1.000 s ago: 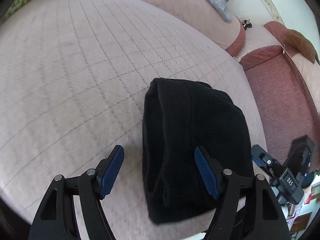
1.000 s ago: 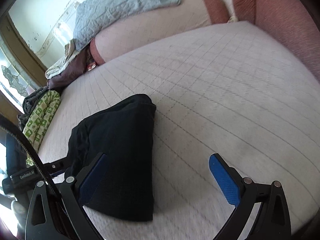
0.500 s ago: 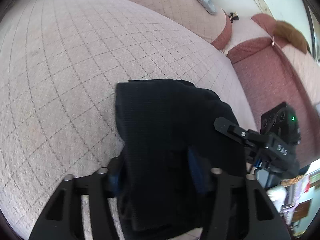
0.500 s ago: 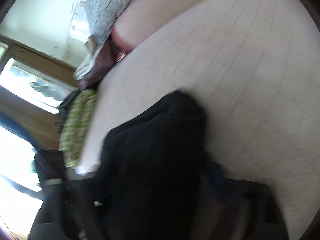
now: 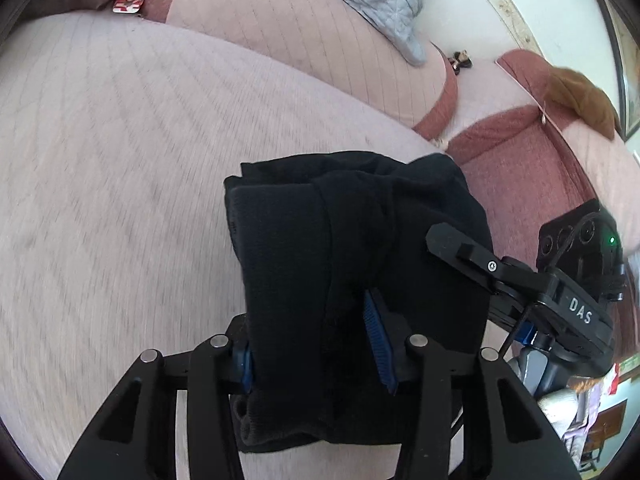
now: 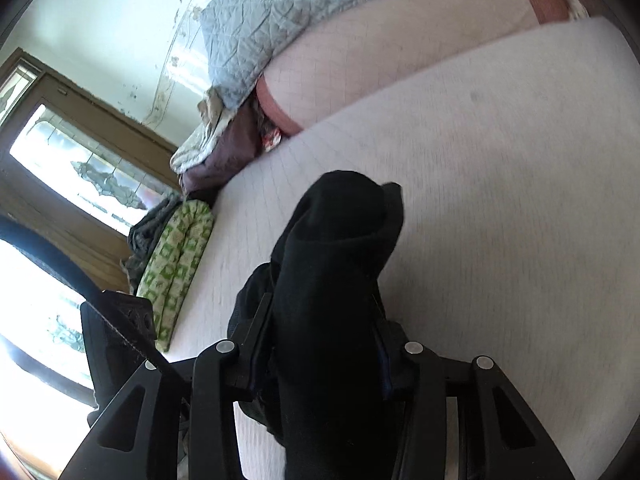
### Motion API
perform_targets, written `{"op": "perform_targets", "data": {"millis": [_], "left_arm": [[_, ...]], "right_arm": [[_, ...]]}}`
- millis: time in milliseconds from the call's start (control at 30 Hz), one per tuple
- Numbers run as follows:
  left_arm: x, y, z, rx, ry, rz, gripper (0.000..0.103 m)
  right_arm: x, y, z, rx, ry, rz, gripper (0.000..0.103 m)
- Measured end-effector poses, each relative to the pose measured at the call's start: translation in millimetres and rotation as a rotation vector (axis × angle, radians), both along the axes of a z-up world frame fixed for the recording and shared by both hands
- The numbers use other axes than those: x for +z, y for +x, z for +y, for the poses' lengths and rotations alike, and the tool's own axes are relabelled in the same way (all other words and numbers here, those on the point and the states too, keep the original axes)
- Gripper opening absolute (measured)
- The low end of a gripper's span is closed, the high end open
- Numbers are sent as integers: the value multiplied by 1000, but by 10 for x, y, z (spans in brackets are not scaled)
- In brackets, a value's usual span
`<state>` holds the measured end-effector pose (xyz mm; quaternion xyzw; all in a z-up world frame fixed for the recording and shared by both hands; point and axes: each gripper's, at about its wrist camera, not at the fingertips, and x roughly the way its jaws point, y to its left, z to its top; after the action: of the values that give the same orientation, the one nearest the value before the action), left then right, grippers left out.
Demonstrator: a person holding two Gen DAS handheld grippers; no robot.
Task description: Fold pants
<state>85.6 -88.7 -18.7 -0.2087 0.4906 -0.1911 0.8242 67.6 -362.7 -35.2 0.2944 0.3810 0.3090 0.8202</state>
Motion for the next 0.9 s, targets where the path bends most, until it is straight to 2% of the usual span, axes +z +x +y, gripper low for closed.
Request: {"op": "perform_targets", "data": {"millis": [100,200,267,300,400,500,600,733,833,900], "left_arm": [[-124,356,65,49,-23,40,45],[-338,569,186,107,0,101,45],[-445,597,249,101,-66,147,46],[-444,569,278,106,-81,154,46],[-274,408,273,95,-51,106,46],[15,111,226,71,31,34,46],[288,-259,55,50,130,-49,52],[526,-766,-258,29,277,-134,53],[629,-1124,-493,-5,315,-185,55],[650,-1295,-644,-22,329,-204,59]], "right_arm": [[-17,297,-75,-35,-27,13,46],[-216,554,-145,-108,-125,90,51],[-333,564,-204,-140,-192,117,55],[-339,501,-261,-146,-191,105,57],[-251,206,-410,-160,-211,44,61],[-123,-260,-575,-199,-262,-39,68],[-98,-746,-765,-264,-290,-102,74],[-219,-1362,-975,-354,-302,-138,76],[-349,-1728,-1084,-405,-323,-156,76],[-435,-1935,-1108,-440,-376,-187,77]]}}
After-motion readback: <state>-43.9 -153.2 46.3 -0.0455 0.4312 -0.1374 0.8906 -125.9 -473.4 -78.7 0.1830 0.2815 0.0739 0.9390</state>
